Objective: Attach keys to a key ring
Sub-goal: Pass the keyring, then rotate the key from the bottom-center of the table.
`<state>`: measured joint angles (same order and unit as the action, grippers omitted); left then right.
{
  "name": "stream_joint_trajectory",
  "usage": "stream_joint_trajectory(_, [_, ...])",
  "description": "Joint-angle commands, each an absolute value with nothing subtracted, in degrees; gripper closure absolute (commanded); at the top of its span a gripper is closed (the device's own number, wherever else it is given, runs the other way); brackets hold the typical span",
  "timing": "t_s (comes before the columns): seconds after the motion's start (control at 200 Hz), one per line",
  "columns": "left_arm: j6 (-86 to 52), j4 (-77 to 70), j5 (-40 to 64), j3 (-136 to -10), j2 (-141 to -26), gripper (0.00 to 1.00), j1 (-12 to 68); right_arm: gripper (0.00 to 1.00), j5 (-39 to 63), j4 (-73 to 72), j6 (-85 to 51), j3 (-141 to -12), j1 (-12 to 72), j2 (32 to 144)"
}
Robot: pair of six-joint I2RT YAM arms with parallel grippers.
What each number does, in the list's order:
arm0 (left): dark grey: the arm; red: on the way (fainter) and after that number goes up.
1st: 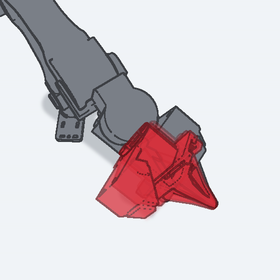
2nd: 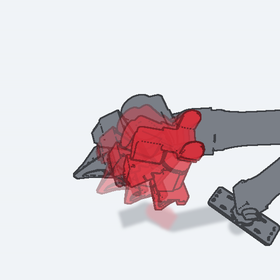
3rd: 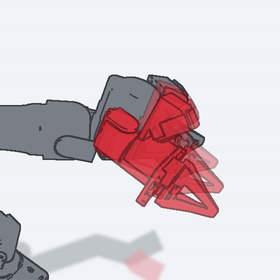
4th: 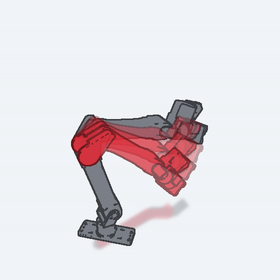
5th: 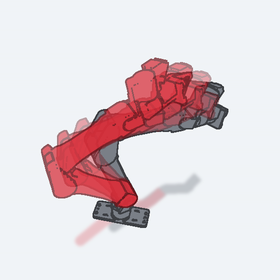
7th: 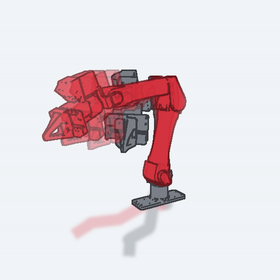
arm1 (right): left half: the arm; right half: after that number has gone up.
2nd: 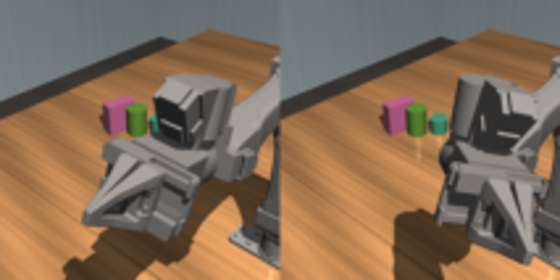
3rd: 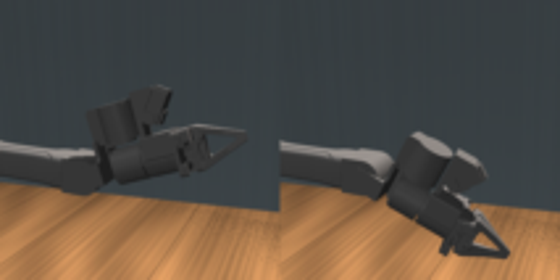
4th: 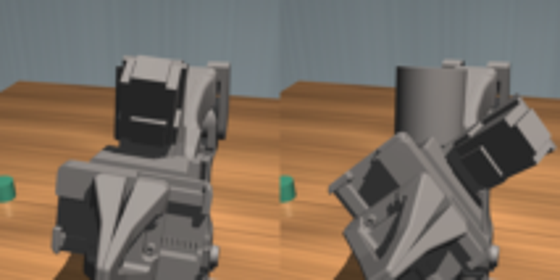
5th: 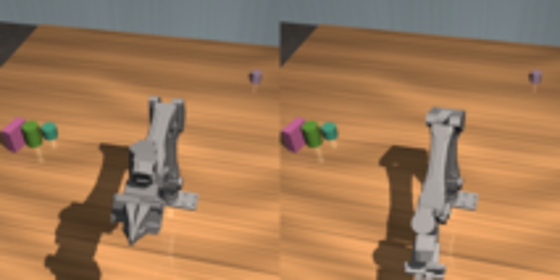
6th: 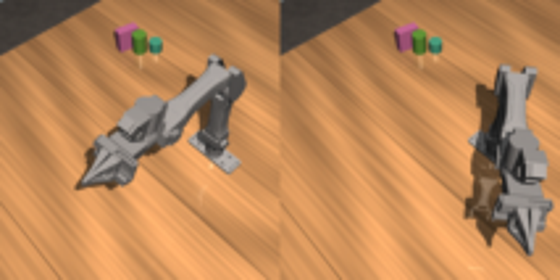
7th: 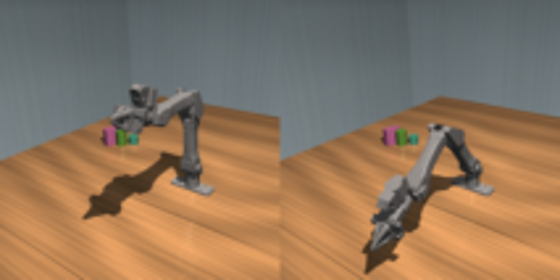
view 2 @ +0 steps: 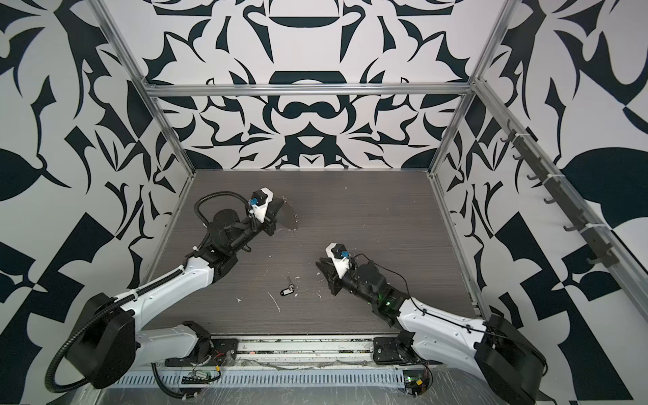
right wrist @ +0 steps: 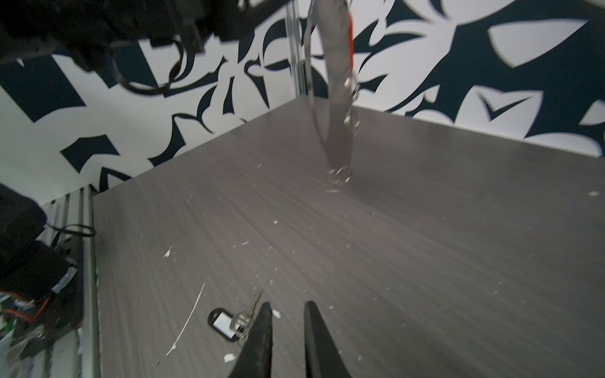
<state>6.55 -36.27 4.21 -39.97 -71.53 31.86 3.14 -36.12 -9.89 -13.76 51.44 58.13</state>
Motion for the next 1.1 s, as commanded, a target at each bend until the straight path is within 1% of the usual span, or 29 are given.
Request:
stream_joint_trajectory(0.0, [2.8, -41.0, 4.5, -38.8, -71.0, 1.0, 31.7, 0.76, -2.3, -40.0, -11.6, -11.7, 55.1, 63.8])
stream_joint_trajectory(0.12, [2.6, -41.2, 5.0, -38.8, -71.3, 1.0, 31.8, 0.76, -3.2, -41.4, -13.0, -13.1, 57.4, 71.8])
stream_joint_trajectory(0.255, [2.7, -41.4, 4.8, -38.7, -71.1, 1.0, 31.7, 0.75, -6.2, -40.8, -11.1, -17.7, 60.8, 79.7])
stream_joint_trajectory(0.395, [2.8, -41.3, 3.0, -38.1, -70.2, 1.0, 31.6, 0.72, -5.5, -40.3, -8.9, -22.8, 62.9, 86.4])
stream_joint_trajectory(0.5, [2.7, -41.7, 1.2, -37.6, -69.9, 1.0, 31.5, 0.68, -8.2, -38.9, -9.0, -25.3, 64.1, 89.0])
stream_joint_trajectory(0.61, [2.3, -42.6, 1.4, -37.2, -69.9, 1.0, 31.5, 0.6, -12.9, -35.7, -9.0, -27.9, 65.4, 91.1])
stream_joint_trajectory(0.695, [2.4, -42.6, 1.5, -37.1, -69.9, 1.0, 31.3, 0.58, -16.2, -32.9, -9.8, -30.4, 65.8, 92.8])
stream_joint_trajectory(0.81, [2.3, -42.8, 1.5, -37.1, -69.9, 1.0, 31.2, 0.63, -22.9, -30.3, -13.5, -33.3, 65.9, 94.5])
stream_joint_trajectory(0.92, [2.2, -42.9, 1.8, -36.9, -69.6, 1.0, 31.2, 0.63, -26.3, -24.8, -16.2, -37.6, 65.7, 95.8])
stream_joint_trajectory(1.095, [2.3, -43.2, 1.8, -36.7, -69.6, 1.0, 31.2, 0.63, -27.4, -16.5, -18.9, -43.0, 64.5, 99.2])
